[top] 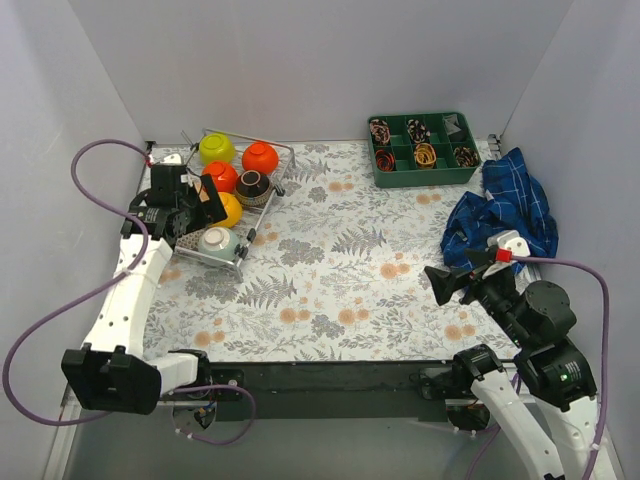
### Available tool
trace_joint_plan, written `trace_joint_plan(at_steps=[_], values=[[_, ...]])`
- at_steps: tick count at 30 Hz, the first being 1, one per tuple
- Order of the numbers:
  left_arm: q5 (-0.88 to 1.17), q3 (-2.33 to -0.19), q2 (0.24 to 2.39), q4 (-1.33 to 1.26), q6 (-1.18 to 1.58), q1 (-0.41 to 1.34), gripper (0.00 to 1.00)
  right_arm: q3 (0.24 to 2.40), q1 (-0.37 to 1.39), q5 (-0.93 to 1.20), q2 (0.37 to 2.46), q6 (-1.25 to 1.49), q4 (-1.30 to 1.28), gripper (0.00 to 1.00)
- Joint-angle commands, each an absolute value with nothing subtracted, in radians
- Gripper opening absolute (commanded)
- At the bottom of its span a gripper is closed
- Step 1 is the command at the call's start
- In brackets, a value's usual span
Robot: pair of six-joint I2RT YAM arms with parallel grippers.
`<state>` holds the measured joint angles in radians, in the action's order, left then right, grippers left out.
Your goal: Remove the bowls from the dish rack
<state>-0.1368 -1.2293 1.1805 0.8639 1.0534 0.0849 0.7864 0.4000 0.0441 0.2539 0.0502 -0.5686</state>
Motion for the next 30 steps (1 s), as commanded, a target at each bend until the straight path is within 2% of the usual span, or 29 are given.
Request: trace_joint_plan(at_steps=[1,6,12,23,30], values=[[-0.285,-1.247,1.244,0.712,0.881,0.133,0.98,0.755,0.405,0.066,0.290,0.099,-0.474,0.99],[-0.472,-1.217,1.351,0.573,0.679,0.251,0.98,0.707,0.405,0.046,0.301,0.123,-0.434,0.98],[-0.558,-1.242,1.505,0.537,0.583,0.340,0.98,0.715,0.405,0.021,0.328,0.163,-0.407,0.99],[-0.718,-1.311,1.713,0.434,0.359,0.376,0.98,0.709,0.405,0.089,0.413,0.077,-0.382,0.99],[-0.761,-1.358,1.807,0.425,0.316,0.385,0.98,0.693,0.405,0.107,0.407,0.072,-0.357,0.99]])
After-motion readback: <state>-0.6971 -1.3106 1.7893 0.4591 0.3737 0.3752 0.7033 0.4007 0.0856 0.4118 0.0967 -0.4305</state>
